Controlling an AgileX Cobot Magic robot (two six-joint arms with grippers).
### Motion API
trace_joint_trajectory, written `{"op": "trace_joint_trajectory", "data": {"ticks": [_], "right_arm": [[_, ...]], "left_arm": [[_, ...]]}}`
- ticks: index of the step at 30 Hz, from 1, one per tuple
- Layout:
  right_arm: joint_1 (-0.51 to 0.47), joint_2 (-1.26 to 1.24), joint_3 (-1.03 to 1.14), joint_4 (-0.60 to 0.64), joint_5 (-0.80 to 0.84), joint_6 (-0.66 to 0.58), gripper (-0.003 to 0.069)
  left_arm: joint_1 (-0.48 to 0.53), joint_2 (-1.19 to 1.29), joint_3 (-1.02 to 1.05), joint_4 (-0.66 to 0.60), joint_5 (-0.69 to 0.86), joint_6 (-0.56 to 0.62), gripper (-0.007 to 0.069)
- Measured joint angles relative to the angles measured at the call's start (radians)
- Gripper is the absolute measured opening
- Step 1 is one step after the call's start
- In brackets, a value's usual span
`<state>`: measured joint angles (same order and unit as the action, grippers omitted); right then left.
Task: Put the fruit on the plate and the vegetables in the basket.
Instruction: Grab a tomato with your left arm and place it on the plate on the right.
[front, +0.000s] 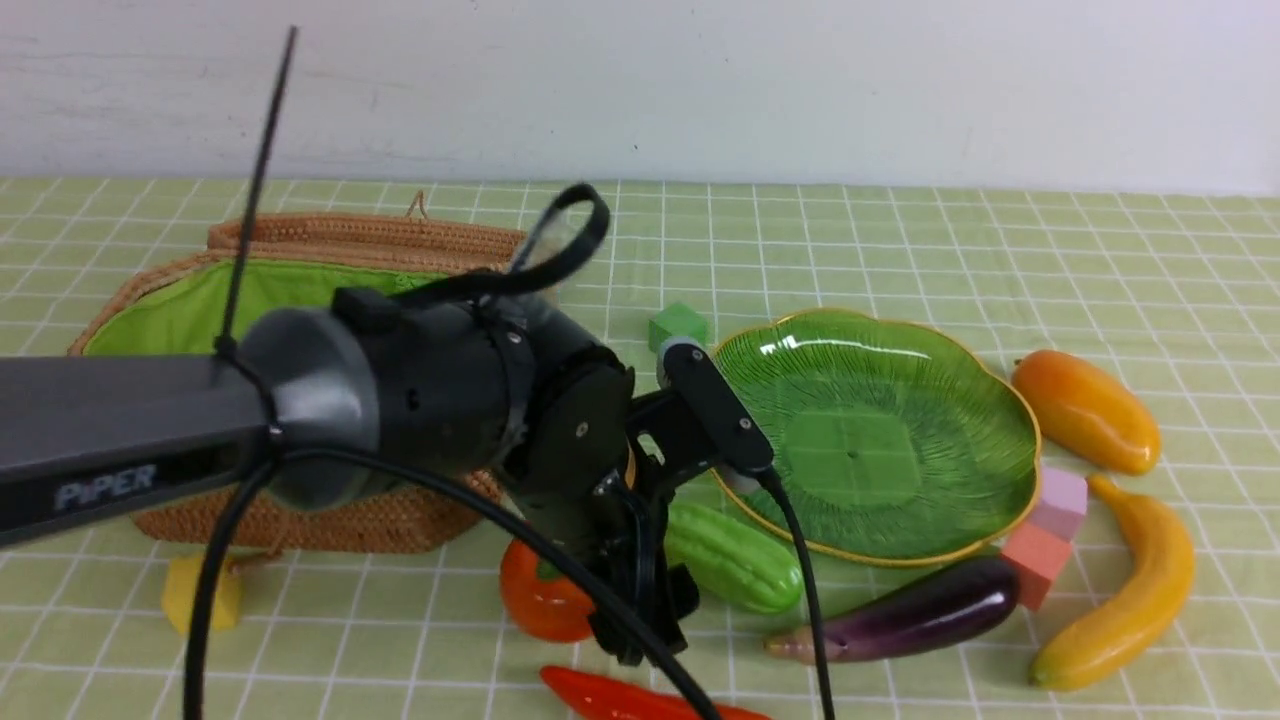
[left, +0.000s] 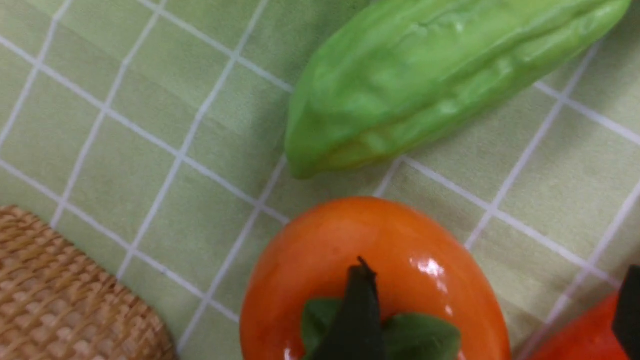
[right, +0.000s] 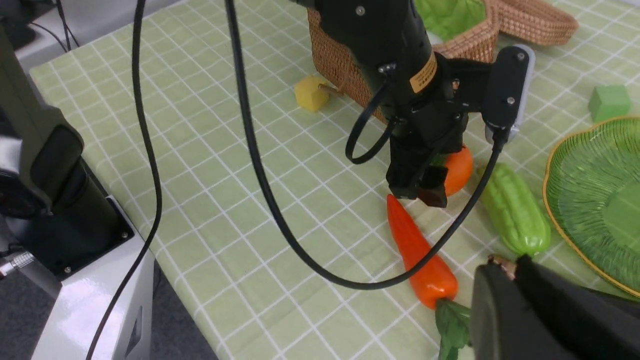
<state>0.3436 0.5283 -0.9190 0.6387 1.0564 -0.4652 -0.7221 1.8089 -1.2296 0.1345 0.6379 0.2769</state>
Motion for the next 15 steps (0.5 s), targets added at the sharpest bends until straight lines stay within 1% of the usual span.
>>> {"op": "trace_joint_trajectory", "data": {"ticks": [3, 5, 6, 7, 8, 9, 11, 13, 14, 15], "right_arm": [[0.000, 0.000, 0.000, 0.000, 0.001, 0.000, 0.0059], [0.000, 0.000, 0.000, -0.001, 0.001, 0.000, 0.0062], [0.000, 0.000, 0.000, -0.001, 0.001, 0.000, 0.0062], [0.000, 0.000, 0.000, -0.002, 0.001, 0.000, 0.0063], [0.000, 0.000, 0.000, -0.002, 0.003, 0.001, 0.0064], [0.000, 0.000, 0.000, -0.002, 0.004, 0.001, 0.0064], [0.000, 0.000, 0.000, -0.002, 0.005, 0.001, 0.0067], [0.000, 0.000, 0.000, -0.004, 0.006, 0.001, 0.0068], [0.000, 0.000, 0.000, -0.004, 0.006, 0.001, 0.0068], [0.000, 0.000, 0.000, -0.004, 0.006, 0.001, 0.0068]], "left_arm": [[0.000, 0.026, -0.007, 0.081, -0.031, -0.039, 0.0661], [0.000, 0.039, -0.008, 0.144, -0.039, -0.085, 0.0655], [0.000, 0.039, -0.008, 0.149, -0.039, -0.085, 0.0654], [0.000, 0.046, -0.008, 0.175, -0.041, -0.109, 0.0645], [0.000, 0.056, -0.008, 0.211, -0.044, -0.144, 0.0630], [0.000, 0.058, -0.008, 0.220, -0.045, -0.154, 0.0624], [0.000, 0.068, -0.010, 0.270, -0.044, -0.196, 0.0575], [0.000, 0.069, -0.012, 0.285, -0.041, -0.206, 0.0527], [0.000, 0.069, -0.012, 0.286, -0.040, -0.209, 0.0521], [0.000, 0.069, -0.012, 0.287, -0.039, -0.211, 0.0498]]}}
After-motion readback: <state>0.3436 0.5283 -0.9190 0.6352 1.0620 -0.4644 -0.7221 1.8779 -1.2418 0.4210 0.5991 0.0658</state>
